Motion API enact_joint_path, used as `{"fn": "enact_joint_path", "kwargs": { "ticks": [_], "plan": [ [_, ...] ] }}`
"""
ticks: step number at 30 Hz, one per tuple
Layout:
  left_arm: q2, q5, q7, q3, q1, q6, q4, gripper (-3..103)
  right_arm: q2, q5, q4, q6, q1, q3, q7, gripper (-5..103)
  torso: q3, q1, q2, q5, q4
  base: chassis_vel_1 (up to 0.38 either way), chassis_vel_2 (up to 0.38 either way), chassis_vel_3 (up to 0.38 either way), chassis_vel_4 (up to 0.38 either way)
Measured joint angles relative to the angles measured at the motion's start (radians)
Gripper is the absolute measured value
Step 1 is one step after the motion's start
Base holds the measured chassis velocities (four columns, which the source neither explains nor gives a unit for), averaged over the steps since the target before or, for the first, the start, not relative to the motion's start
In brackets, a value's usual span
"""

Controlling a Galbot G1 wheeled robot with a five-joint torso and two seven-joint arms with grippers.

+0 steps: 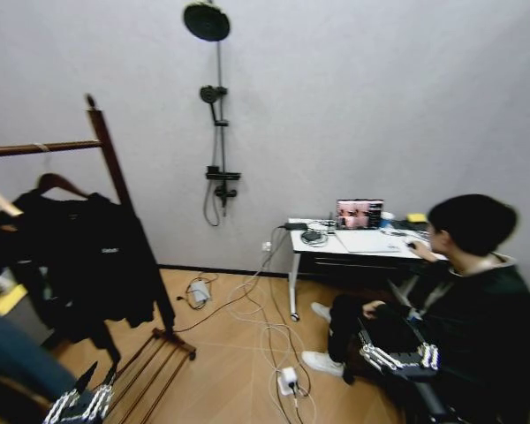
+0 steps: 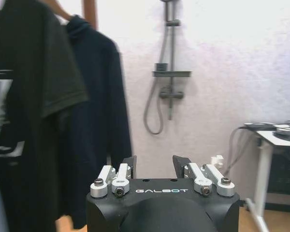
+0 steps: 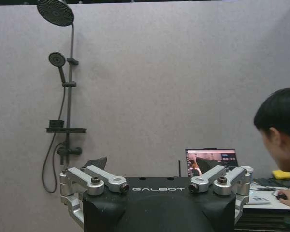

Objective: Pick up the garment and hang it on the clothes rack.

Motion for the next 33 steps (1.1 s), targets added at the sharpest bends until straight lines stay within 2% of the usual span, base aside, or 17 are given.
{"fn": "enact_joint_path", "kwargs": {
  "ticks": [21, 27, 33],
  "plan": [
    [0.000, 0.000, 0.000, 0.000, 0.000, 0.000, 0.000, 46, 0.000, 0.000, 0.000, 0.000, 0.000, 0.000, 0.000, 100, 0.001, 0.001, 0.002, -0.0001, -0.0004, -0.122, -0.123, -0.125, -0.128],
    [0.000, 0.000, 0.000, 0.000, 0.000, 0.000, 0.000, 46, 0.000, 0.000, 0.000, 0.000, 0.000, 0.000, 0.000, 100, 0.001, 0.001, 0.002, 0.0000, 0.0005, -0.039, -0.030, -0.027, -0.034],
    [0.000, 0.000, 0.000, 0.000, 0.000, 0.000, 0.000, 46, 0.000, 0.000, 0.000, 0.000, 0.000, 0.000, 0.000, 100, 0.001, 0.001, 0.003, -0.0001, 0.0000, 0.000, 0.000, 0.000, 0.000]
  ]
}}
